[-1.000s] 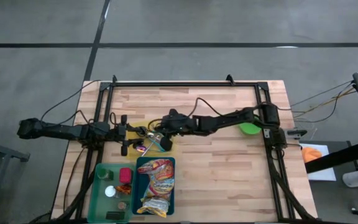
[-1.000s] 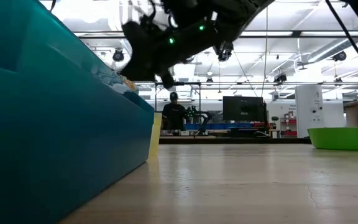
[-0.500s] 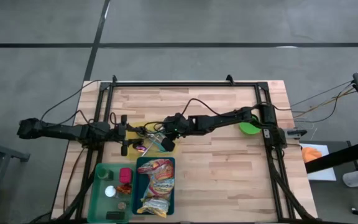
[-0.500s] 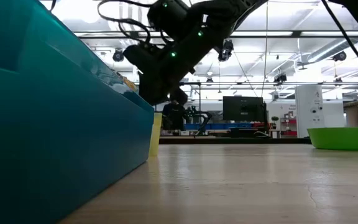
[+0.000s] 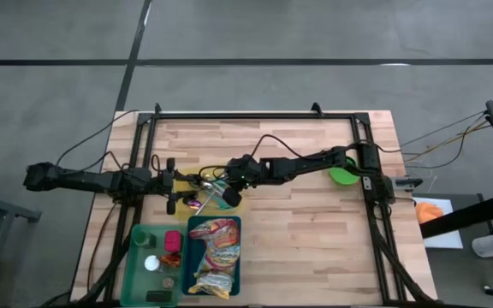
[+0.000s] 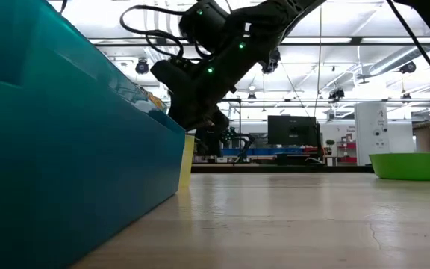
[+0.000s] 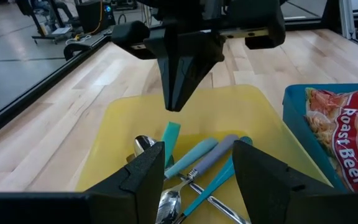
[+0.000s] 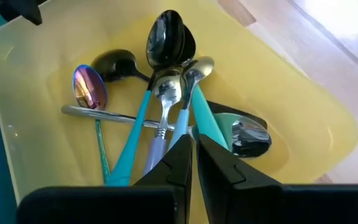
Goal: Pick & Place Food Item
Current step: Return to Home Position
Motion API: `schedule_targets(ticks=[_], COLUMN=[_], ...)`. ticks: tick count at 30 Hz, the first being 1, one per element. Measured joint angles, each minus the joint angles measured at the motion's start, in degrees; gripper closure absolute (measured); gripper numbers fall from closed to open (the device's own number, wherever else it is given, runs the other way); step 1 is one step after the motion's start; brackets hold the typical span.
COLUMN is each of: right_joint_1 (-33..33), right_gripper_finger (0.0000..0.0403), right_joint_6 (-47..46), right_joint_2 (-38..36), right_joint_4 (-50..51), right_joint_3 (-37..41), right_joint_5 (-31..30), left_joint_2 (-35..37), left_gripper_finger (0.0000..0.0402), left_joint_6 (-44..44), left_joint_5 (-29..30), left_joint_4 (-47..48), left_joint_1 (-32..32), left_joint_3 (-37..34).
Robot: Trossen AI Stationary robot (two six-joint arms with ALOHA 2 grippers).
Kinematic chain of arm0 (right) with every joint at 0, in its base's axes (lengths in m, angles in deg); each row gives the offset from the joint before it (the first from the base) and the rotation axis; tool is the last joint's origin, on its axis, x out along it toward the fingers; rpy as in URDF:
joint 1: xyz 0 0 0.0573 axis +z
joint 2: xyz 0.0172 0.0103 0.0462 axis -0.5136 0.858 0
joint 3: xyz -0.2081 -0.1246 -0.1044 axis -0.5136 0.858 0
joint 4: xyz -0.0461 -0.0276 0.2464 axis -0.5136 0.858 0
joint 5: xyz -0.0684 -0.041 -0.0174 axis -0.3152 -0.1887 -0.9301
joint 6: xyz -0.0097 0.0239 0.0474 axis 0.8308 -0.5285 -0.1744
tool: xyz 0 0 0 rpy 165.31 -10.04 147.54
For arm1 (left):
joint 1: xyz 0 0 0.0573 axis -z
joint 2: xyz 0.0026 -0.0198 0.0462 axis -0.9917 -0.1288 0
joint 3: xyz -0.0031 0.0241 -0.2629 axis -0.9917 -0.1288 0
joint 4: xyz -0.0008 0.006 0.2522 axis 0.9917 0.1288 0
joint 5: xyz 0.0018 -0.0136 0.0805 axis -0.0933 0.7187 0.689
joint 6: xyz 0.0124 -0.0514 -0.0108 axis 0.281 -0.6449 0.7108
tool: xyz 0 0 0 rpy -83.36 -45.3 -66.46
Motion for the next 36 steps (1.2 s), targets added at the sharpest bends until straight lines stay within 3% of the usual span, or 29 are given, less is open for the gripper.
schedule_targets(ticks=[4,12,17,25,30,36], right_joint_1=[0.0,0.2,0.4,0.8,3.2,5.8], right_gripper_finger=[0.0362,0.0257,0.0217,0.0191,0.0190,0.0190], right_joint_6=[0.0,2.0,2.1,3.1,8.2,18.3], right_joint_2=[0.0,0.0,0.0,-0.2,-0.9,-5.4], right_joint_4=[-2.1,-2.6,-3.0,-3.8,-8.5,-14.9], right_joint_3=[0.0,0.0,0.0,-0.3,0.4,3.2], right_joint_5=[-0.1,-0.1,-0.1,-0.2,-4.4,-4.6], left_joint_2=[0.0,0.0,0.0,0.0,0.0,0.0], left_gripper_finger=[0.0212,0.0212,0.0212,0.0212,0.0212,0.0212], left_joint_6=[0.0,0.0,0.0,0.0,0.0,0.0], left_joint_5=[0.0,0.0,0.0,0.0,0.0,0.0], left_joint_4=[0.0,0.0,0.0,0.0,0.0,0.0], left_joint_1=[0.0,0.0,0.0,0.0,0.0,0.0], left_joint_3=[0.0,0.0,0.0,0.0,0.0,0.0])
